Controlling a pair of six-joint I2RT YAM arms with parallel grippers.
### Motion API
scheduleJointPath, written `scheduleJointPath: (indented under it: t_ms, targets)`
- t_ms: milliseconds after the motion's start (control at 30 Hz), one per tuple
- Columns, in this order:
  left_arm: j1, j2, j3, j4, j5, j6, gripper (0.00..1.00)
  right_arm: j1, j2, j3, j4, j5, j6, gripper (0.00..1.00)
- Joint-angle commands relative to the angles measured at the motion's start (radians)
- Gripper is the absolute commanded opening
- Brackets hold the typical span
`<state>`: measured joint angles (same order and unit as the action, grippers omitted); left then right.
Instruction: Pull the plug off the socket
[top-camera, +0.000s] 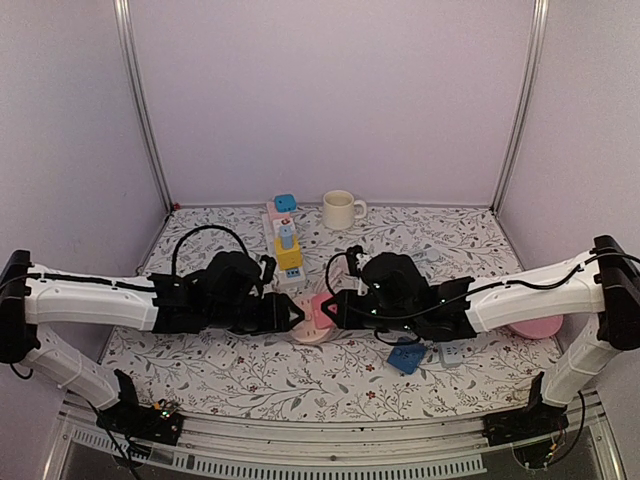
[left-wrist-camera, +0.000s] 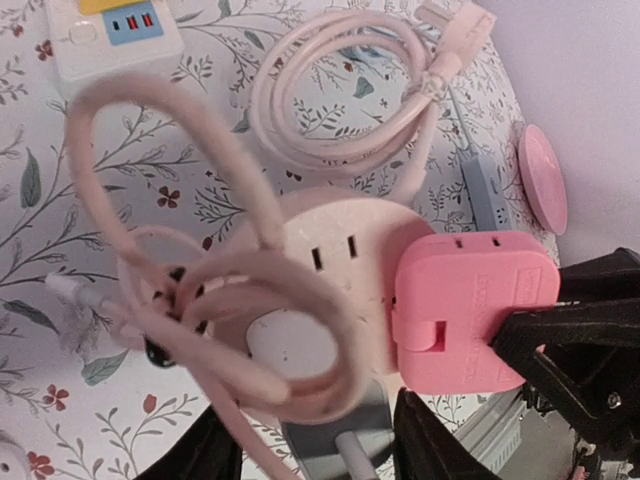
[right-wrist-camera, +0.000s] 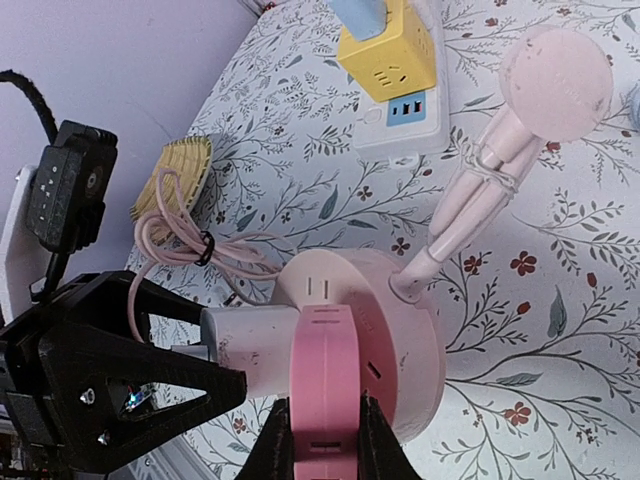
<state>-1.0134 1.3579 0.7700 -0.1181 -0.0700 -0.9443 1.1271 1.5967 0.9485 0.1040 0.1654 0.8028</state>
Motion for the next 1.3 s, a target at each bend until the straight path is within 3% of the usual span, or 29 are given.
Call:
scheduleJointPath:
  t_ms: [0,267,433,667,967,1267]
  targets:
    - [-0.008,0.032,0.028,-0.007,-0.079,-0.024,0.5,0.028,-0.031,0.081,0.017,0.135,-0.065,0.03]
    - [-0.008,0.068,0.035,-0.008,-0.132,-0.014,0.35,0.042,-0.021,0.096,0.018,0.12,-0.081,0.03]
    - [-0.007,0.081,0.032,0.035,-0.121,0.001,0.21,0.041,-0.02,0.09,0.049,0.073,-0.081,0.03]
    - [-0.008,0.046,-0.02,0.149,-0.084,0.004,0.1,0.005,-0.087,-0.012,0.22,-0.065,-0.077,0.02]
    - [-0.01,-0.001,-0.053,0.243,-0.071,0.022,0.01,-0.03,-0.121,-0.094,0.466,-0.29,-0.068,0.03]
    - [-0.017,-0.015,-0.081,0.3,-0.07,0.026,0.0,-0.039,-0.119,-0.091,0.554,-0.429,-0.082,0.02]
